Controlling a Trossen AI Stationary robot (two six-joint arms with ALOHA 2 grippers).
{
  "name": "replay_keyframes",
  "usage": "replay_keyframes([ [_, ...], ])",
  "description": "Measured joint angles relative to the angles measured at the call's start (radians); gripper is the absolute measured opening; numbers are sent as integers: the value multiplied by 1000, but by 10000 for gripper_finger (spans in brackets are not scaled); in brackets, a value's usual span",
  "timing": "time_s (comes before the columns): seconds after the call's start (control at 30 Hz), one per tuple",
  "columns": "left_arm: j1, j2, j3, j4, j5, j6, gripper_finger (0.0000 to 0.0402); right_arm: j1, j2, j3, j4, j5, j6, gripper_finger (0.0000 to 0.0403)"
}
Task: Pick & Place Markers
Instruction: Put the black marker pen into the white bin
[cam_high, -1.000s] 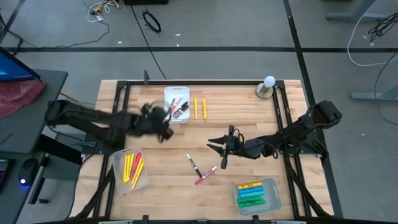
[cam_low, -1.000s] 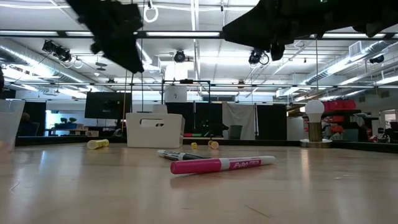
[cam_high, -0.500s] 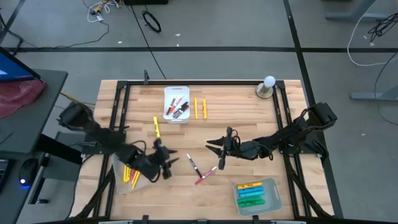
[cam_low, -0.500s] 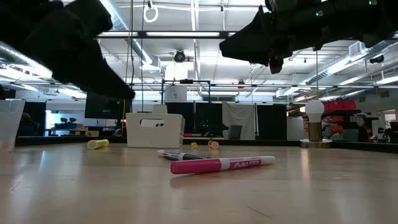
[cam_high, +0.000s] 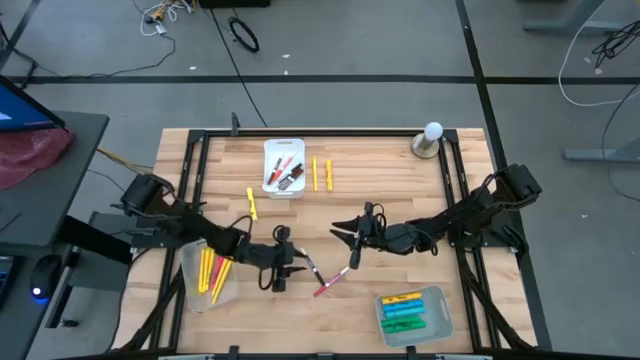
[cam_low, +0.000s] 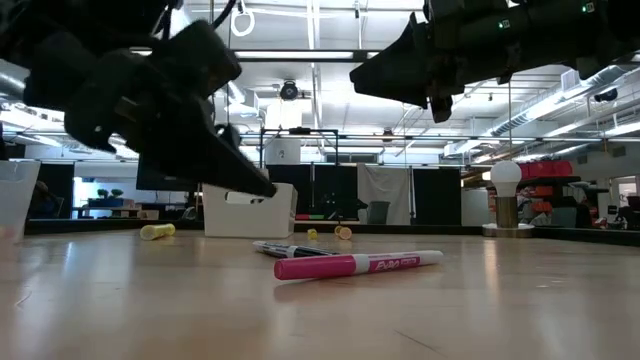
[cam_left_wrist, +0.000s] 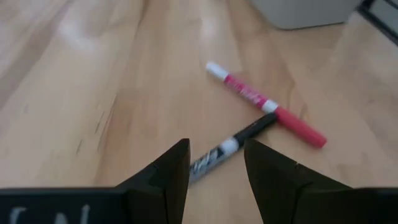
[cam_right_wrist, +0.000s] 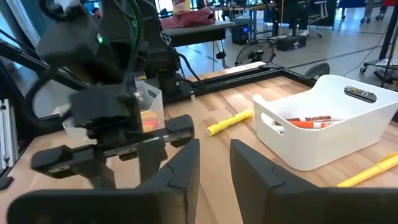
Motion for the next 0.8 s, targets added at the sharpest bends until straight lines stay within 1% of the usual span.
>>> replay_keyframes([
  [0.07,20,6,25,-4,31,50,163,0,0,0,0,0,-2,89],
  [0.17,69,18,50,-46,121,95,172,0,0,0,0,0,-3,89],
  [0.23,101,40,76,-55,190,122,182,0,0,0,-5,0,0,89],
  [0.33,129,72,105,-109,264,167,200,0,0,0,-3,0,0,89],
  [0.43,142,103,108,-146,284,218,212,0,0,0,-3,0,0,89],
  [0.53,151,120,107,-152,295,240,213,0,0,0,-9,-1,0,89],
  [0.6,151,123,108,-163,299,239,202,0,0,0,-19,-1,0,89],
  [0.67,151,123,110,-189,291,238,182,-1,0,0,-20,-1,0,89],
  [0.8,150,122,113,-225,290,232,116,-2,0,0,-26,0,0,89],
])
